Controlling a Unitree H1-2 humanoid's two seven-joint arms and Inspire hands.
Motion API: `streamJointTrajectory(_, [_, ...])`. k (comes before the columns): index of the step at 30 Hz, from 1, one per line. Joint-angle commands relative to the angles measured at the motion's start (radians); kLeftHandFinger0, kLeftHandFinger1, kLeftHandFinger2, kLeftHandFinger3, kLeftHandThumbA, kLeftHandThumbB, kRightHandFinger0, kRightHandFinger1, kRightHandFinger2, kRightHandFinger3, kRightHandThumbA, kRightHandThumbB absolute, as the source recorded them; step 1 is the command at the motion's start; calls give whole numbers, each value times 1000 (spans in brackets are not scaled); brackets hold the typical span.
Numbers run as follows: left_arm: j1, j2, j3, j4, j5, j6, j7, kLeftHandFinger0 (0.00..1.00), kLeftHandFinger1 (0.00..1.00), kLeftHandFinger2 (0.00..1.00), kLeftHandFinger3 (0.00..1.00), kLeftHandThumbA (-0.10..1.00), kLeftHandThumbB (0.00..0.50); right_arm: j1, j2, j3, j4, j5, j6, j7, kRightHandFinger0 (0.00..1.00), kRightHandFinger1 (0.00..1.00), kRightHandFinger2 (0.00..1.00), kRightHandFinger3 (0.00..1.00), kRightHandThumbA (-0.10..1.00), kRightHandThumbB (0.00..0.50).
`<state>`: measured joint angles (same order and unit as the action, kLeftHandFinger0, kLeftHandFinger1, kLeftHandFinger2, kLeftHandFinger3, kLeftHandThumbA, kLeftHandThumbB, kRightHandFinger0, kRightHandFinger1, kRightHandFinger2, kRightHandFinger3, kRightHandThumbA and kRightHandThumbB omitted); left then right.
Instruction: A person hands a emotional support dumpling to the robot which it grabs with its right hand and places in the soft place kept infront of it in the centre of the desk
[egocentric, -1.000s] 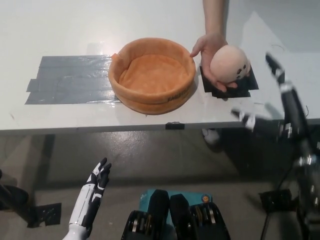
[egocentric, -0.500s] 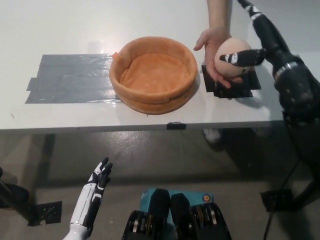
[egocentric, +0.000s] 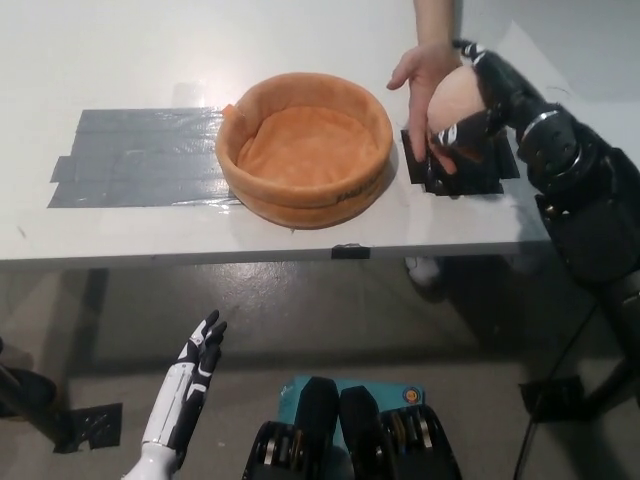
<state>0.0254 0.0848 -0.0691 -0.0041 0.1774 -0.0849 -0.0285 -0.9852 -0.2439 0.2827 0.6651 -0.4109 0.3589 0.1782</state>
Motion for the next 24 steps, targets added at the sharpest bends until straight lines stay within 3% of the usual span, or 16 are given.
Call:
streamJointTrajectory(1, [-11, 7, -5, -41, 15, -31, 6, 1000, 1000, 1000, 1000, 1000, 116, -73, -11, 17, 26, -13, -15, 20, 1000, 1000, 1000, 1000, 904, 402])
streamJointTrajectory(4, [-15, 6, -2, -38, 10, -30, 6, 1000, 1000, 1000, 1000, 1000, 118, -86, -16, 47, 55, -31, 20, 51, 1000, 1000, 1000, 1000, 912, 399])
streamJointTrajectory(7, [-15, 6, -3, -41, 13, -27, 5, 1000, 1000, 1000, 1000, 1000, 119, -93, -10, 42, 91, -14, 29, 49, 1000, 1000, 1000, 1000, 805, 364])
streamJointTrajectory(8, [-14, 6, -3, -42, 15, -27, 6, 1000, 1000, 1000, 1000, 1000, 111, -88, 2, 4, 102, 15, 10, 8, 1000, 1000, 1000, 1000, 612, 335])
streamJointTrajectory(9, [-17, 6, -4, -38, 14, -34, 6, 1000, 1000, 1000, 1000, 1000, 109, -86, 5, -7, 114, 15, -6, -23, 906, 995, 1000, 1000, 454, 280])
streamJointTrajectory(10, [-17, 6, -4, -37, 14, -34, 6, 1000, 1000, 1000, 1000, 1000, 109, -86, 5, -8, 116, 14, -9, -26, 906, 995, 1000, 1000, 454, 280])
streamJointTrajectory(11, [-21, 6, -3, -30, 11, -40, 5, 1000, 1000, 1000, 1000, 1000, 116, -85, 4, -3, 131, -1, -45, -57, 612, 699, 740, 678, 5, 230])
streamJointTrajectory(12, [-23, 6, -2, -27, 8, -40, 5, 1000, 1000, 1000, 1000, 1000, 120, -80, 7, -12, 140, 0, -84, -92, 282, 424, 509, 481, -96, 209])
streamJointTrajectory(13, [-23, 5, -2, -27, 8, -37, 5, 1000, 1000, 1000, 1000, 1000, 122, -76, 12, -23, 140, 4, -105, -123, 86, 229, 318, 377, -99, 195])
streamJointTrajectory(14, [-23, 4, -2, -27, 7, -37, 6, 1000, 1000, 1000, 1000, 1000, 122, -73, 15, -30, 143, 4, -125, -146, 4, 197, 466, 496, -100, 196])
streamJointTrajectory(16, [-24, 4, -2, -28, 10, -35, 7, 1000, 1000, 1000, 1000, 1000, 121, -65, 23, -49, 137, 8, -172, -198, 0, 298, 730, 718, -100, 163])
streamJointTrajectory(17, [-24, 4, -2, -29, 11, -35, 7, 1000, 1000, 1000, 1000, 1000, 121, -62, 26, -57, 130, 10, -183, -213, 0, 353, 798, 770, -100, 158])
streamJointTrajectory(19, [-26, 6, -3, -30, 14, -32, 5, 1000, 1000, 1000, 1000, 1000, 118, -47, 33, -90, 84, 24, -213, -244, 32, 513, 877, 975, -100, 151])
streamJointTrajectory(21, [-27, 6, -3, -34, 11, -29, 3, 1000, 1000, 1000, 1000, 1000, 116, -46, 38, -97, 54, 7, -219, -276, 86, 609, 938, 1000, -100, 172])
streamJointTrajectory(24, [-31, 8, -3, -38, 13, -24, 2, 1000, 1000, 1000, 1000, 1000, 102, -52, 50, -105, -9, -18, -221, -322, 84, 640, 966, 1000, -100, 166])
